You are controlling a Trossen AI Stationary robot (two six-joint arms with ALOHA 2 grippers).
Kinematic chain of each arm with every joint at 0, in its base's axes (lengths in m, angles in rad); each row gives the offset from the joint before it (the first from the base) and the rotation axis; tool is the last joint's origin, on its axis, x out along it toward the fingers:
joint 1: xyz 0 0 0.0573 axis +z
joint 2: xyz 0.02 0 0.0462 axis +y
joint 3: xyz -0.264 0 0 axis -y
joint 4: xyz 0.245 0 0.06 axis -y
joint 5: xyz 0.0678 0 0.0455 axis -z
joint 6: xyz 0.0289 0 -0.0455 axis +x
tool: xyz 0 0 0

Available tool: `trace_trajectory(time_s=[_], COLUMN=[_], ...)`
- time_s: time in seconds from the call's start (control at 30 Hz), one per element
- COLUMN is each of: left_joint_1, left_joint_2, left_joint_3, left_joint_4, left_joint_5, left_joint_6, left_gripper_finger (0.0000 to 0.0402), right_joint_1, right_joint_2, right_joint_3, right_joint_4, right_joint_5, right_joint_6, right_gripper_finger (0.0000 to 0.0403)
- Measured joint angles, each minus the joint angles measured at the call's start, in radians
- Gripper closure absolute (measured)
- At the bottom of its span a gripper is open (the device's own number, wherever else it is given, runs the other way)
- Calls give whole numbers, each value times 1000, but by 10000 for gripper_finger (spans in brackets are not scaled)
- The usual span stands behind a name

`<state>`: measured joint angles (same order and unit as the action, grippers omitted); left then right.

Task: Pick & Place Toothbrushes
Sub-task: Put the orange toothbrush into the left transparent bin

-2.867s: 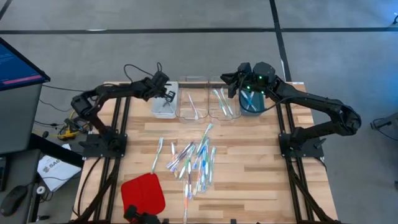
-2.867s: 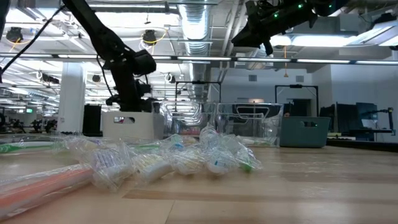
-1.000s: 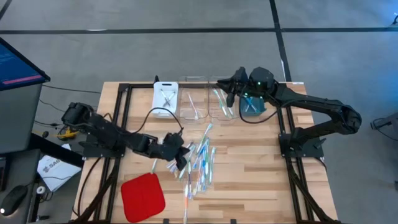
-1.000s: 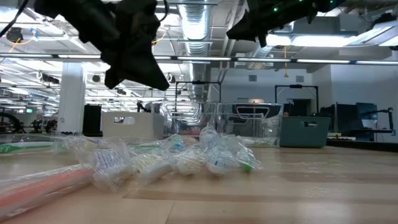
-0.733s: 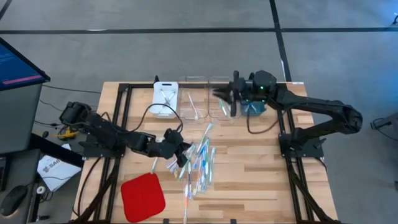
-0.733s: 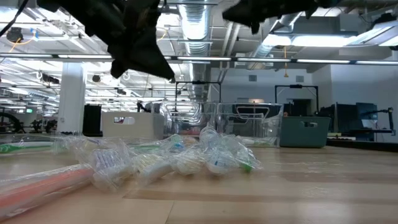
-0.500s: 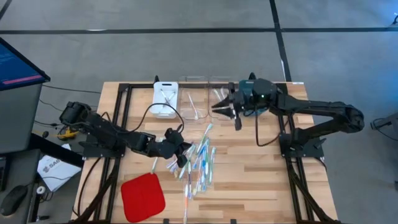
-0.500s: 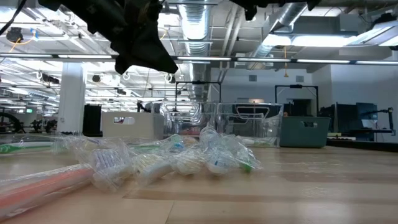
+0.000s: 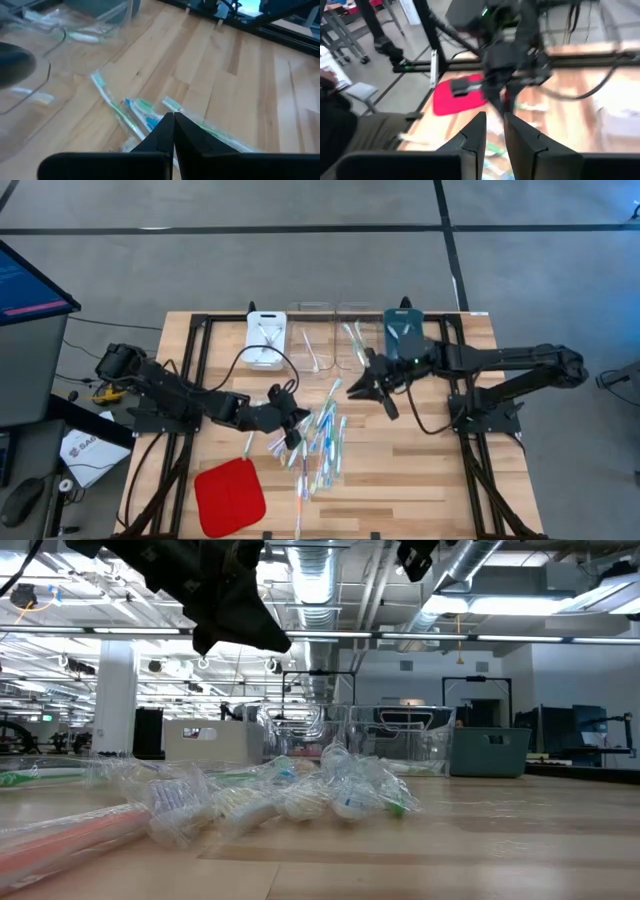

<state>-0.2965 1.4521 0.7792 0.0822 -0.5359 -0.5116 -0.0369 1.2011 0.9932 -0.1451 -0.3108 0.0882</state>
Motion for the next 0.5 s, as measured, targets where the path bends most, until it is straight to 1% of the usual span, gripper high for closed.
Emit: trace_trajectory(time_s=[0.17,0.27,0.4,0.5], left_joint_1=[36,57,63,60], left_joint_2=[0,0,0,0], left_joint_3=[0,0,0,0], left_joint_4=[29,33,39,43], left_joint_5=[7,50,96,120], left_joint_6=[10,10,9,9], left_gripper_finger=[398,396,397,399], right_joint_1=[91,133,184,232], right_joint_2=[0,0,0,4], right_joint_3=[0,0,0,0], right_joint_4=[-35,-80,-200,-271], right_joint_5=[124,131,140,214], right_joint_6=[75,78,74,79], right_gripper_finger=[339,340,340,340])
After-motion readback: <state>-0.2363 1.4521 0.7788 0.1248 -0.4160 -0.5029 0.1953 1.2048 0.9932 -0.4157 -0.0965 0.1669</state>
